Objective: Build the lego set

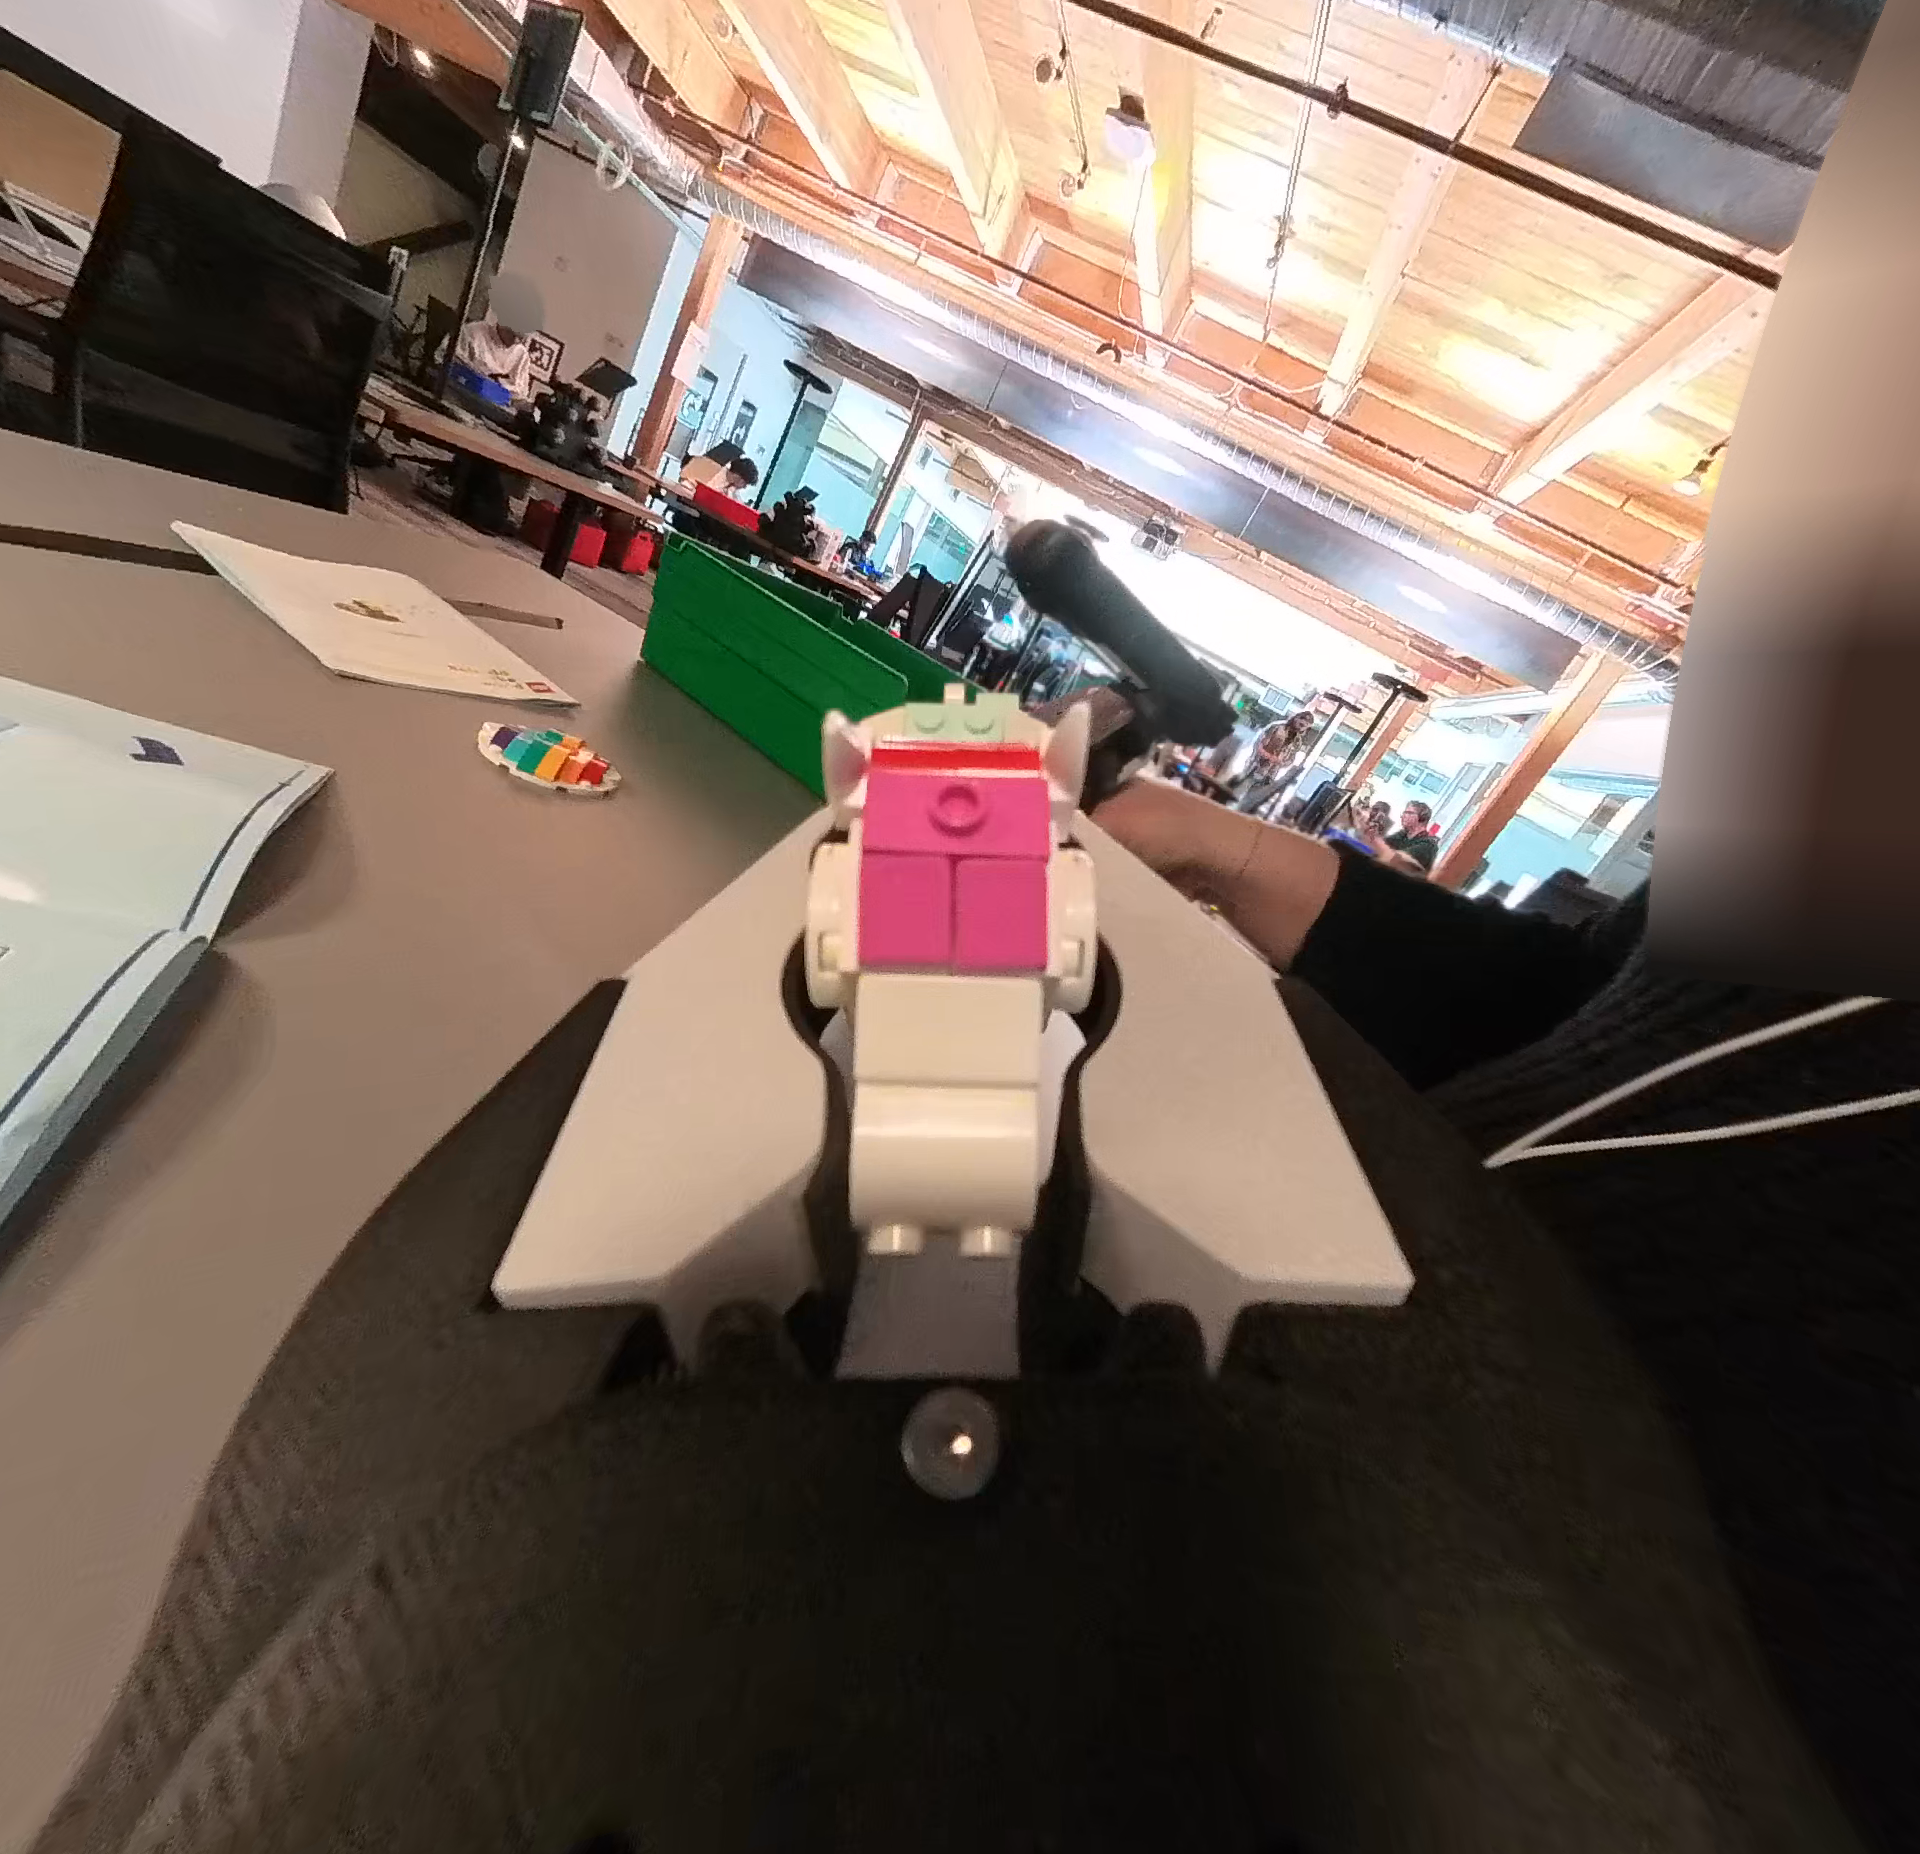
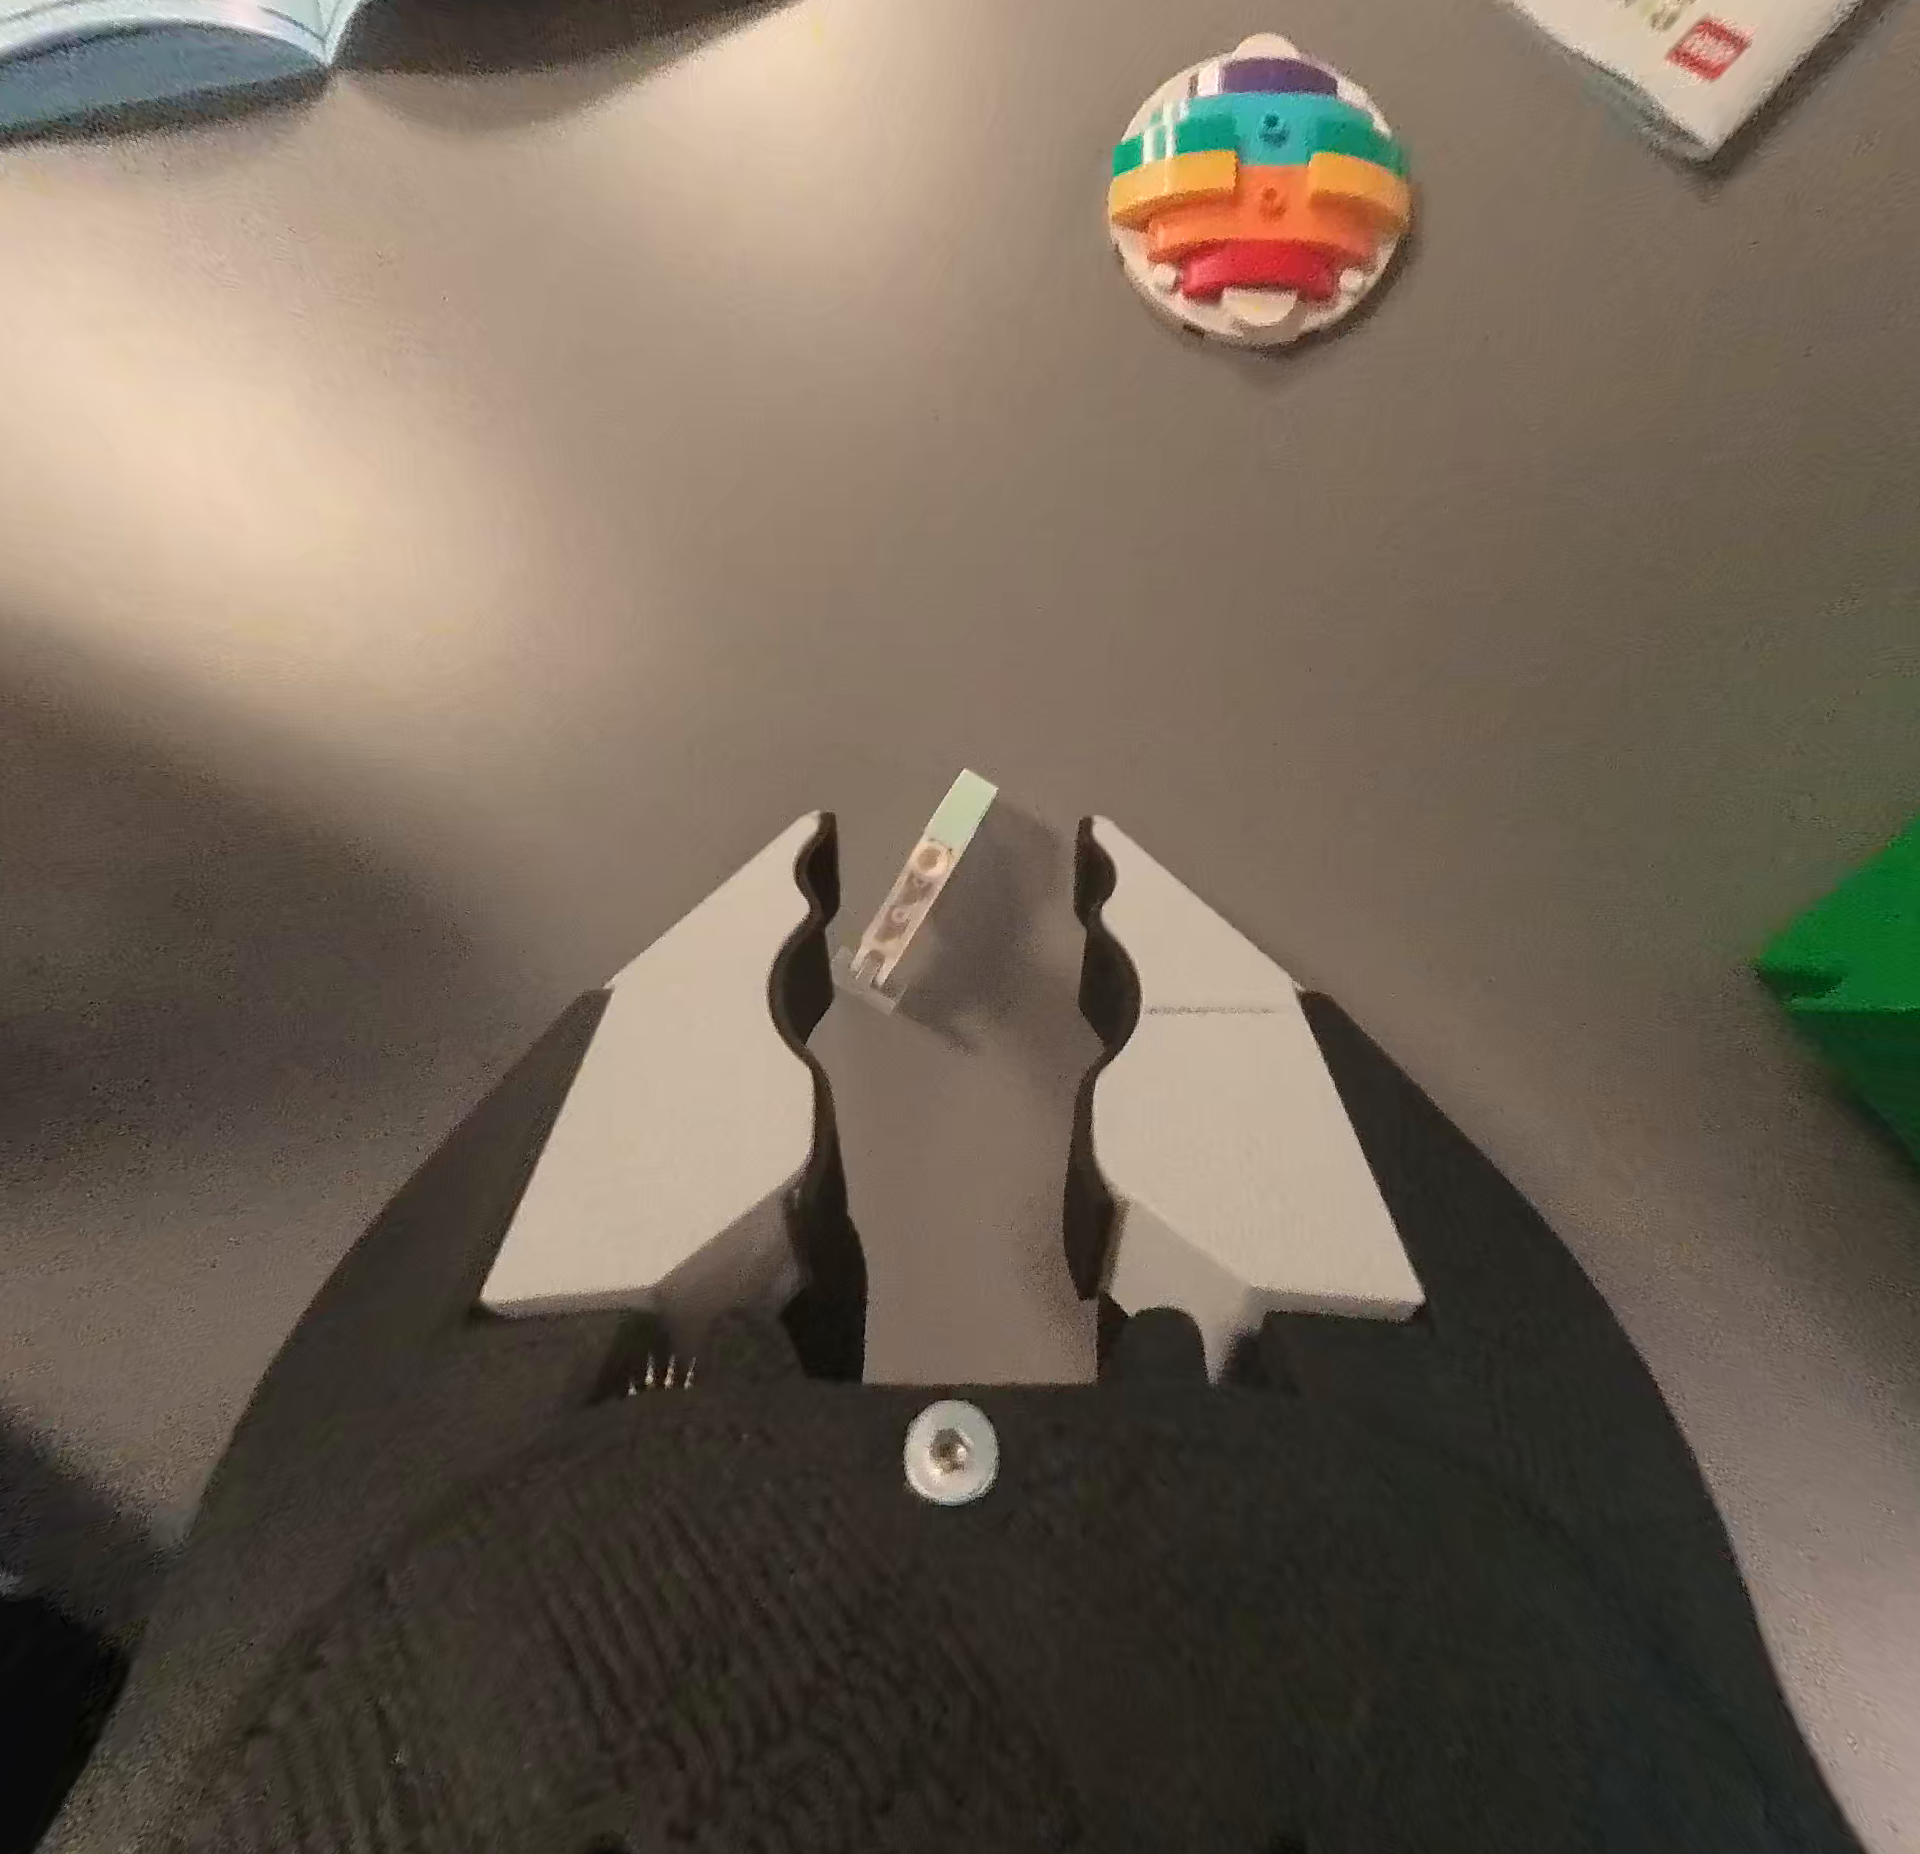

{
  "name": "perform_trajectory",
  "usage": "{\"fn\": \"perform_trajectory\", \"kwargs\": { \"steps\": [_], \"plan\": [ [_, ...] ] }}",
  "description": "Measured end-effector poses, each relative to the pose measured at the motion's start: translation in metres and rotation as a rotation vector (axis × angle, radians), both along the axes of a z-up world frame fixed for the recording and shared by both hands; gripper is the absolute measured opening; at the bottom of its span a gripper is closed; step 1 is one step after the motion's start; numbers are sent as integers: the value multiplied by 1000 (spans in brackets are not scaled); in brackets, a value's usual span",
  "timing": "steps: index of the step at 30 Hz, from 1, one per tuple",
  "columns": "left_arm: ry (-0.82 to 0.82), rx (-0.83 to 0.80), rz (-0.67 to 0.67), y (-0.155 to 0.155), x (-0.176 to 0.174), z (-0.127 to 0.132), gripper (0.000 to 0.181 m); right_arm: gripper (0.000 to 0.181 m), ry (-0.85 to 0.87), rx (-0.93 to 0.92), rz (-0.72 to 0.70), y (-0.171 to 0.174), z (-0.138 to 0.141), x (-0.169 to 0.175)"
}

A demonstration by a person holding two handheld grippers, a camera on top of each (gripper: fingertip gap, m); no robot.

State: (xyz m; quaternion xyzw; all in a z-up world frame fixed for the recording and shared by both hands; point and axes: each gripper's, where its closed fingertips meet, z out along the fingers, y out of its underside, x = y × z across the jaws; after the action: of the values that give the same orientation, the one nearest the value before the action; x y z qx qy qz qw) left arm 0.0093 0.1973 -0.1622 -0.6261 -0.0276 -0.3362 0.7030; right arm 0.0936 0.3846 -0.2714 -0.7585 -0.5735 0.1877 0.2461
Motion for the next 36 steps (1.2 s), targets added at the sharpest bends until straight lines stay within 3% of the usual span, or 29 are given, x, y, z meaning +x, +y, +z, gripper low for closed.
{"fn": "perform_trajectory", "kwargs": {
  "steps": [1, 6, 8, 12, 17, 21, 31, 34, 36],
  "plan": [
    [4, -6, -3, 1, 1, -1, 37, 42, 10, 10, 4, -1, -2, -1],
    [36, -11, -6, 2, 4, -4, 37, 11, 38, 95, 97, -3, 2, -9],
    [53, 6, -23, 1, 8, -2, 37, 6, 189, 81, 246, -26, 27, -31],
    [108, 66, -106, -5, 25, 5, 37, 6, 584, -137, 688, -115, 104, -61],
    [161, 120, -180, -13, 42, 10, 37, 5, 669, -338, 1031, -171, 139, -55],
    [166, 131, -187, -14, 43, 11, 37, 5, 644, -397, 1144, -186, 142, -50],
    [165, 128, -167, -14, 40, 10, 37, 5, 592, -372, 1143, -189, 133, -54],
    [130, 170, -209, -15, 45, 19, 37, 6, 429, -295, 1195, -197, 101, -49],
    [218, 140, -237, -12, 61, 11, 37, 6, 376, -297, 1219, -208, 84, -50]
  ]
}}
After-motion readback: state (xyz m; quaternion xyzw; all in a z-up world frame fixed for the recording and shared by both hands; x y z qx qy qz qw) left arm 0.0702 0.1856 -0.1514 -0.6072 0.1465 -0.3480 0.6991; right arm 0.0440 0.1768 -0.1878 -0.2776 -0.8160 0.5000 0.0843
